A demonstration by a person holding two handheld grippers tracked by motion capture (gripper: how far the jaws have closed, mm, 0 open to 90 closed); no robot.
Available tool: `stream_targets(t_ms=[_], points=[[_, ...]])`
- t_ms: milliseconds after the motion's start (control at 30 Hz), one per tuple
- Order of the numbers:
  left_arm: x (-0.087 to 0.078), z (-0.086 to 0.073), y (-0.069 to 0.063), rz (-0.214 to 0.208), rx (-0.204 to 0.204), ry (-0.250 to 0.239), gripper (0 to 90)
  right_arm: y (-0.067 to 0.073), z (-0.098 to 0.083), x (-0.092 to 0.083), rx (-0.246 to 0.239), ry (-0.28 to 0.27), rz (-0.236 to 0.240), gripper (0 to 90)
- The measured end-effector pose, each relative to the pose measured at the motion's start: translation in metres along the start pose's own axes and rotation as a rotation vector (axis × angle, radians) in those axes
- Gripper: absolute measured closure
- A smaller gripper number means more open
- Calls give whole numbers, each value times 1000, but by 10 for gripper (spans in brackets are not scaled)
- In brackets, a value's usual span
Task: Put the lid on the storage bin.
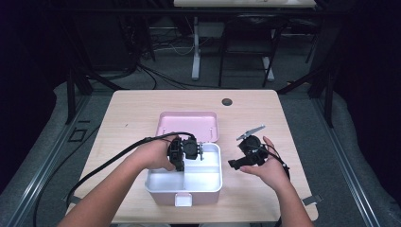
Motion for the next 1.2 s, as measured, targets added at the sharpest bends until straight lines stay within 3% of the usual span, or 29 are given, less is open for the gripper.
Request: stream_targets(t_ms=[167, 300, 567, 667, 867, 1200], points=[[0, 4, -2, 9, 16, 31, 880, -2, 20, -6, 28, -16, -7, 308], [0, 3, -1, 6, 9, 24, 879, -4, 34, -10, 51, -25, -42, 357], [0, 3, -2, 12, 8, 27, 879, -11, 55, -11, 92, -16, -62, 424], [0, 3, -2, 10, 8, 27, 880, -15, 61, -11, 118, -25, -47, 450], [0, 3, -1, 8, 13, 31, 879, -15, 76, -8, 129, -39, -38, 506], [0, 3, -1, 10, 13, 32, 880, -12, 98, -4, 157, -33, -75, 561]])
Point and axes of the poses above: each handheld gripper's, and its own axes: x roughly forward along the jaws, z roughly out of its top, y roughly to its left, the point moved 2 cm from there along x, roughly forward along the jaws, and after that the axes turned 7 degrees about z, right-handed, at the moved point
